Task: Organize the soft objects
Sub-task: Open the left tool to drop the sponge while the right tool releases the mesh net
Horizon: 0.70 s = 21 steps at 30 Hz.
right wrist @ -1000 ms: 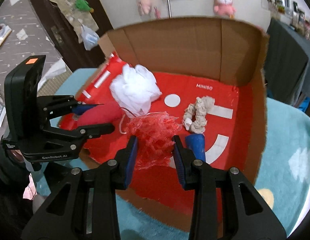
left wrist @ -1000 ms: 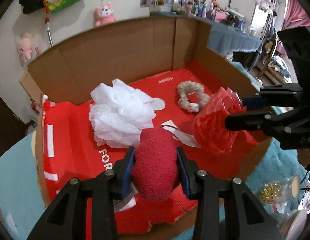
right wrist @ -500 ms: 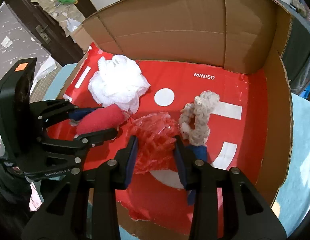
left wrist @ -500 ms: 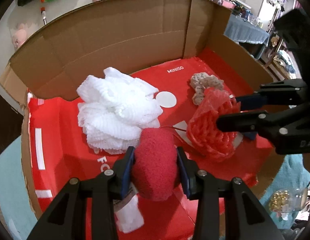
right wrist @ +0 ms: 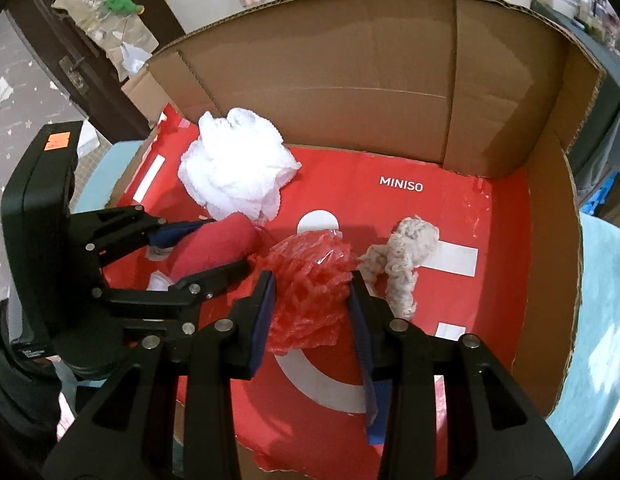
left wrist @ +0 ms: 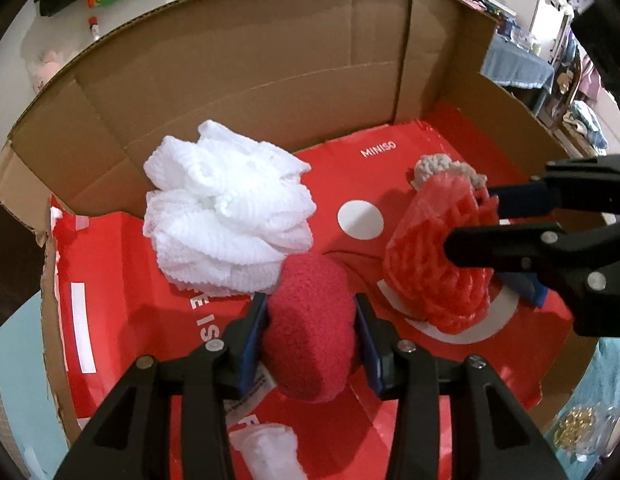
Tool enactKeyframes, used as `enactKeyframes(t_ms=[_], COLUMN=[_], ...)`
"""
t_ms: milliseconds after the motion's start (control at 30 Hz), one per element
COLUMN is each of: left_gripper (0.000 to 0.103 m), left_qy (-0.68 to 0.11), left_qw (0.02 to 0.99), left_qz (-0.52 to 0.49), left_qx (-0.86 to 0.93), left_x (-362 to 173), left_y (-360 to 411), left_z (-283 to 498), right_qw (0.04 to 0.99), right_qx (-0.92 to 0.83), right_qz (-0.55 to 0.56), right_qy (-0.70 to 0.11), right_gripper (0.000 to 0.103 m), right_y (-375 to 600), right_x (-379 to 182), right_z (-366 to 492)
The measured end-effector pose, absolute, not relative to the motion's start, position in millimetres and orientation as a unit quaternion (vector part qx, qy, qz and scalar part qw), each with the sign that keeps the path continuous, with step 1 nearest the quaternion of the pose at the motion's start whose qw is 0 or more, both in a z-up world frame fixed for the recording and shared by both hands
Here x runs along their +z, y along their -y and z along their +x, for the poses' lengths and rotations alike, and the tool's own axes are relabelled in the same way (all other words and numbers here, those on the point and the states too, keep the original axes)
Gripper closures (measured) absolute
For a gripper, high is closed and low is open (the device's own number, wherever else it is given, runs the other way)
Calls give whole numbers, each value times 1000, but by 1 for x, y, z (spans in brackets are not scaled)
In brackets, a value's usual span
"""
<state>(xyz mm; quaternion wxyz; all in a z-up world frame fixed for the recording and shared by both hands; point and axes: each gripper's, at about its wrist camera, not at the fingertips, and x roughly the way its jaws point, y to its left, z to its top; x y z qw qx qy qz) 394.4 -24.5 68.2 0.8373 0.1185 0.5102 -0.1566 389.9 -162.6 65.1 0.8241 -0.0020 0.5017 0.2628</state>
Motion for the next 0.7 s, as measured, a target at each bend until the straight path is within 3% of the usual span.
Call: enactKeyframes(t_ms=[200, 267, 433, 700], left_gripper=[55, 48, 33, 25], left_qy=[-513, -509, -497, -472], left_qw=[837, 839, 848, 867], left_qz=[107, 103, 97, 75], left_qx=[-159, -159, -156, -145], left_x=[69, 70, 81, 111], left_y=[23, 19, 9, -8], left_z=[387, 385, 375, 349], right_qw=[816, 814, 818, 836], right_qx=[268, 268, 263, 243], right_qz=[-13, -21, -34, -21], right_qy=[-512, -514, -510, -492], right_gripper=[55, 42, 41, 35], right_y=[160, 160, 162, 180], right_x=[62, 61, 66, 88], right_z=[392, 391, 383, 366])
